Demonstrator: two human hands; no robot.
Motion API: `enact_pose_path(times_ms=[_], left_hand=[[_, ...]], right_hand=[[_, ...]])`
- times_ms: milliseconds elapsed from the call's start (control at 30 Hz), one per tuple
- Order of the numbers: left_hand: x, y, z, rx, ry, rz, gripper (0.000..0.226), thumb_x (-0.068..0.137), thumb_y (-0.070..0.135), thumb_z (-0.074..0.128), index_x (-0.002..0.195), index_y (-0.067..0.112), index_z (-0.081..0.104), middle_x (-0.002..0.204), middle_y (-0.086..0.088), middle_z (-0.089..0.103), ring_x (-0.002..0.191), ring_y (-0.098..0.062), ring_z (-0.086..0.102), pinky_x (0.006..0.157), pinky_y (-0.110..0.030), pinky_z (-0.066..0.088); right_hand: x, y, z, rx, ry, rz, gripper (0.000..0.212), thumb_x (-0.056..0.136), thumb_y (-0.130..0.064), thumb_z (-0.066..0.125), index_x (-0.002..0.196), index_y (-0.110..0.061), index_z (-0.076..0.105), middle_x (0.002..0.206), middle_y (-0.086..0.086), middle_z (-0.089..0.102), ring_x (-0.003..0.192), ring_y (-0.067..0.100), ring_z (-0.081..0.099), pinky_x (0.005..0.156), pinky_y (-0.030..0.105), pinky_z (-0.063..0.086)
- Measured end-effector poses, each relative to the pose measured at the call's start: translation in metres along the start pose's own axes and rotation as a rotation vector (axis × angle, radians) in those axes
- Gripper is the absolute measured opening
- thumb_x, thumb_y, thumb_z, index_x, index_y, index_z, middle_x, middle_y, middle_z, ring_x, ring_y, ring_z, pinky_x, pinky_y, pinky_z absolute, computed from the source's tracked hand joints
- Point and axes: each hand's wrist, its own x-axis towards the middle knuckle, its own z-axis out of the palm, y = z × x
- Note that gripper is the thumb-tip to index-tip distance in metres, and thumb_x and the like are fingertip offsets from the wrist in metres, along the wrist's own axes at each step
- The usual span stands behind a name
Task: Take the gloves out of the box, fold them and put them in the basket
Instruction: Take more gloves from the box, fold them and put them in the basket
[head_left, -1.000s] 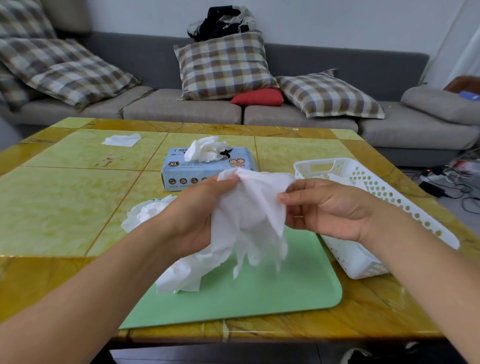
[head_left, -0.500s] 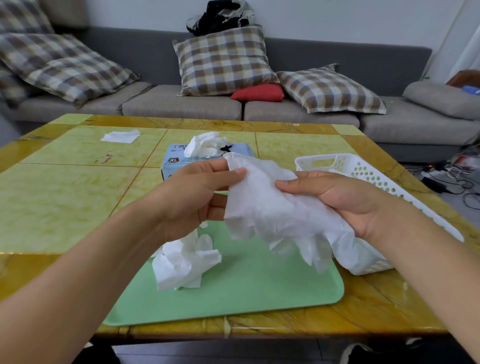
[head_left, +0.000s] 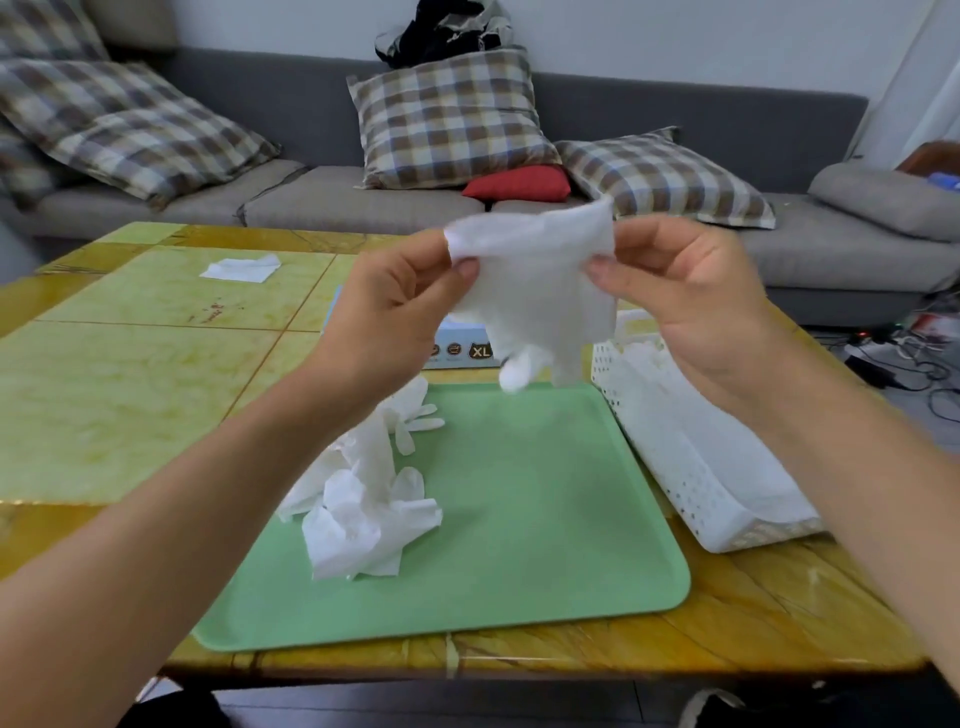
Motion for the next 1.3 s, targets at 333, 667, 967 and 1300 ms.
enact_pose_path(times_ms=[333, 667, 967, 1300], left_hand=[[-0.052, -0.06, -0.002, 0.614, -0.774, -0.196, 0.026, 0.095, 0.012, 0.063, 0.11, 0.027, 0.078, 0.106, 0.022, 0.073, 0.1, 0.004, 0.064, 0.092, -0.015, 0.049], [-0.054, -0.068, 0.002, 0.625, -0.936, -0.226, 0.027, 0.095, 0.049, 0.063, 0.106, 0.028, 0.076, 0.11, 0.019, 0.069, 0.102, 0.001, 0.062, 0.095, -0.029, 0.049], [-0.05, -0.056, 0.004, 0.594, -0.898, -0.274, 0.019, 0.087, 0.042, 0.066, 0.104, 0.039, 0.075, 0.11, 0.021, 0.069, 0.105, 0.004, 0.06, 0.097, -0.031, 0.05], [-0.058, -0.073, 0.012, 1.125, -0.82, -0.188, 0.088, 0.082, 0.077, 0.057, 0.152, 0.026, 0.04, 0.157, 0.012, 0.038, 0.139, -0.014, 0.042, 0.112, -0.031, 0.036]], right_hand=[[-0.041, 0.053, -0.007, -0.991, -0.899, 0.279, 0.015, 0.089, -0.011, 0.071, 0.096, -0.023, 0.076, 0.094, -0.011, 0.074, 0.09, 0.003, 0.069, 0.089, 0.033, 0.057], [-0.045, 0.048, -0.006, -0.996, -1.046, 0.419, 0.011, 0.094, -0.035, 0.066, 0.098, -0.034, 0.077, 0.095, -0.023, 0.074, 0.091, -0.002, 0.068, 0.094, 0.036, 0.056], [-0.035, 0.053, 0.002, -1.118, -0.727, 0.308, 0.024, 0.097, -0.036, 0.064, 0.117, -0.026, 0.073, 0.112, -0.01, 0.071, 0.102, 0.009, 0.065, 0.09, 0.032, 0.053], [-0.036, 0.085, 0.018, -1.356, -0.749, 0.475, 0.057, 0.089, -0.059, 0.063, 0.126, -0.016, 0.058, 0.125, 0.002, 0.058, 0.112, 0.023, 0.057, 0.096, 0.043, 0.049]])
